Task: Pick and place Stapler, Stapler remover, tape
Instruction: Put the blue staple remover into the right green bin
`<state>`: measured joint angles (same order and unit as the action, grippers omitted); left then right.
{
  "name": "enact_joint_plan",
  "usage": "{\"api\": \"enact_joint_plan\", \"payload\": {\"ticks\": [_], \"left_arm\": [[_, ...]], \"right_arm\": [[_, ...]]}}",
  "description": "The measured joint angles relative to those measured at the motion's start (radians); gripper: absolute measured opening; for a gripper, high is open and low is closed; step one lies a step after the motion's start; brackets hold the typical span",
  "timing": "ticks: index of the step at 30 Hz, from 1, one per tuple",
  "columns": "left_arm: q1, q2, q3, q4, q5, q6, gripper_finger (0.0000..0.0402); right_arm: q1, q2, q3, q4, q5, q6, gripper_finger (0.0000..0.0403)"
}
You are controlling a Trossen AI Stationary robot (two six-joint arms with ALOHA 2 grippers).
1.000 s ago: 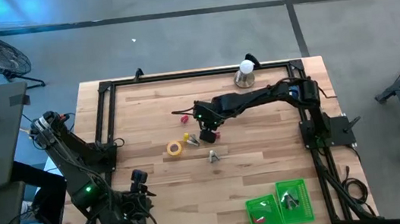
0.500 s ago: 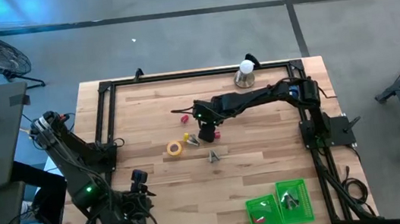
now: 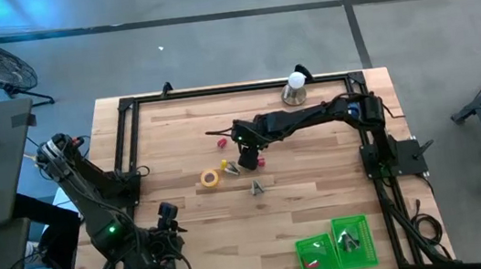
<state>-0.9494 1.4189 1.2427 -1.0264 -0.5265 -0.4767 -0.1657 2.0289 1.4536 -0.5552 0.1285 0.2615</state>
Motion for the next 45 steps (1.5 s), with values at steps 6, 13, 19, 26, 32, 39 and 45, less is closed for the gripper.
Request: {"api": "enact_joint_plan", "payload": {"ticks": [6,13,19,26,32,39,45], "left_arm": [[0.000,0.000,0.000,0.005,0.000,0.000,0.0152],[0.000,0.000,0.000,0.005,-0.001,0.000,0.0152],[0.000,0.000,-0.001,0.005,-0.007,0.002,0.0152],[0.000,0.000,-0.001,0.005,-0.008,0.002,0.0152],[0.000,0.000,-0.001,0.005,-0.008,0.002,0.0152],[0.000,0.000,-0.001,0.005,-0.009,0.002,0.0152],[0.000,0.000,-0.001,0.004,-0.009,0.002,0.0152]], "right_arm": [[-0.012,0.000,-0.017,0.025,-0.030,0.018,0.0179],[-0.018,0.000,-0.045,0.056,-0.032,0.008,0.0176],[-0.030,0.000,-0.045,0.065,-0.086,-0.001,0.0134],[-0.044,0.014,-0.044,0.080,-0.135,-0.018,0.0054],[-0.044,0.020,-0.043,0.087,-0.131,-0.042,0.0010],[-0.040,0.020,-0.043,0.086,-0.112,-0.057,0.0003],[-0.010,-0.018,-0.043,0.064,-0.030,-0.073,0.0001]]}}
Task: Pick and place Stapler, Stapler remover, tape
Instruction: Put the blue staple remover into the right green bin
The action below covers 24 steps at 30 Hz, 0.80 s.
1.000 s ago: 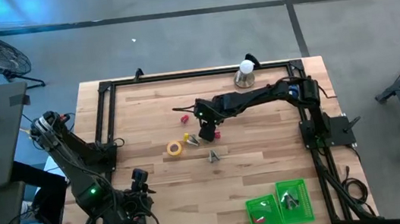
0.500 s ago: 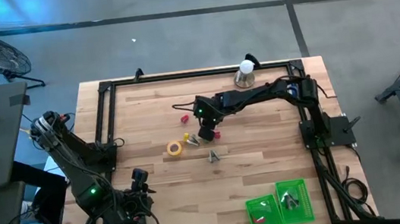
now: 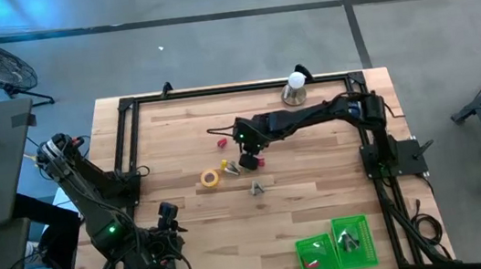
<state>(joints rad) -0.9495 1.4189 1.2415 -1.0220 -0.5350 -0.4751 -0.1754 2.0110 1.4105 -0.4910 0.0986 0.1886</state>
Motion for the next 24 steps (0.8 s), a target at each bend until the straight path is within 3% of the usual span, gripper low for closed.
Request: {"api": "enact_joint_plan", "payload": {"ticks": [6,12,19,24], "left_arm": [[0.000,0.000,0.000,0.001,-0.001,-0.001,0.0152],[0.000,0.000,0.000,0.010,-0.002,-0.005,0.0152],[0.000,0.000,0.000,0.025,-0.033,-0.004,0.0152],[0.000,0.000,0.000,0.025,-0.110,0.020,0.0152]], "right_arm": [[0.062,-0.133,0.000,-0.080,0.099,0.014,0.0000],[0.223,-0.316,0.002,-0.284,0.201,0.163,0.0000],[0.548,-0.492,0.002,-0.559,0.288,0.582,0.0000],[0.825,-0.533,0.002,-0.671,0.356,0.975,0.0000]]}}
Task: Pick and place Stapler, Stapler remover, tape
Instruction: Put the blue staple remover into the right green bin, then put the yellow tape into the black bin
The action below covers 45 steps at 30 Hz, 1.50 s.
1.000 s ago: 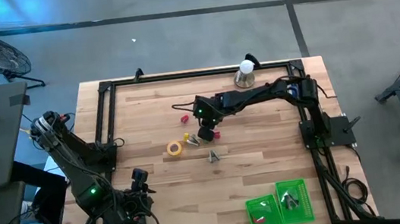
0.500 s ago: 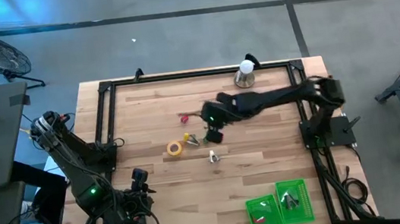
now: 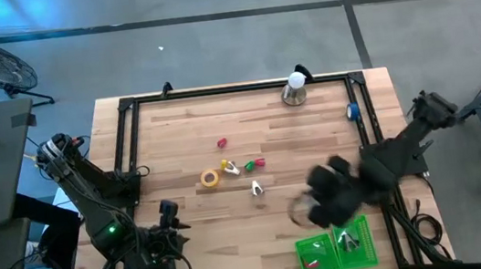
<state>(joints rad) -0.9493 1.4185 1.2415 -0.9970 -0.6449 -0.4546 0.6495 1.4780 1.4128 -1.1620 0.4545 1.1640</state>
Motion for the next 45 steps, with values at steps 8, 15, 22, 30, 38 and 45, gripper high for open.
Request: {"api": "enact_joint_plan", "payload": {"ticks": [8,15,22,30,38,45], "left_arm": [[0.001,0.000,0.000,0.007,-0.124,0.065,0.0152],[0.001,0.000,0.000,0.009,-0.238,0.088,0.0152],[0.001,0.000,0.000,0.008,-0.275,0.092,0.0152],[0.001,0.000,0.000,0.008,-0.281,0.084,0.0152],[0.001,0.000,0.000,0.008,-0.282,0.080,0.0152],[0.001,0.000,0.000,0.008,-0.306,0.187,0.0152]], "right_arm": [[0.289,0.059,0.000,-0.178,0.001,0.564,0.0000],[0.375,0.153,0.000,-0.213,-0.258,0.816,0.0000],[0.407,0.204,0.000,-0.166,-0.305,0.887,0.0001],[0.404,0.218,0.000,-0.161,-0.318,0.892,0.0042],[0.404,0.218,0.000,-0.204,-0.331,0.867,0.0111],[0.404,0.218,0.000,-0.208,0.003,0.683,0.0158]]}}
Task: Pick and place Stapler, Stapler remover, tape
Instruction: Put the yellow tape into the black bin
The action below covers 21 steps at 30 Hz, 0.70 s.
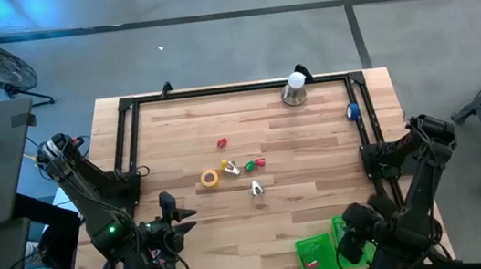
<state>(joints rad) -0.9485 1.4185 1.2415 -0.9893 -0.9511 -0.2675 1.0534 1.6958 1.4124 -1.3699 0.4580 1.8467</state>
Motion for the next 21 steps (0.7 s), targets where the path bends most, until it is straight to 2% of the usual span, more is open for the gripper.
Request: {"api": "enact_joint_plan", "payload": {"ticks": [3,6,10,15,18,21], "left_arm": [[0.000,0.000,0.000,0.030,-0.005,0.066,0.0152],[0.000,0.000,0.000,0.073,-0.005,0.090,0.0152],[0.000,0.000,0.000,0.107,-0.005,0.075,0.0152],[0.000,0.000,0.000,0.112,-0.001,-0.034,0.0152],[0.000,0.000,0.000,0.111,0.000,-0.059,0.0152],[0.013,0.000,0.000,0.086,0.004,-0.151,0.0152]], "right_arm": [[-0.006,0.000,0.000,0.012,0.156,-0.091,0.0170],[-0.031,0.000,0.000,0.013,0.234,-0.169,0.0178],[-0.104,0.000,0.000,0.016,0.234,-0.286,0.0181],[-0.215,0.000,-0.001,0.056,0.216,-0.451,0.0182],[-0.278,0.000,-0.001,0.122,0.213,-0.563,0.0179],[-0.327,0.000,-0.001,0.214,0.188,-0.679,0.0175]]}}
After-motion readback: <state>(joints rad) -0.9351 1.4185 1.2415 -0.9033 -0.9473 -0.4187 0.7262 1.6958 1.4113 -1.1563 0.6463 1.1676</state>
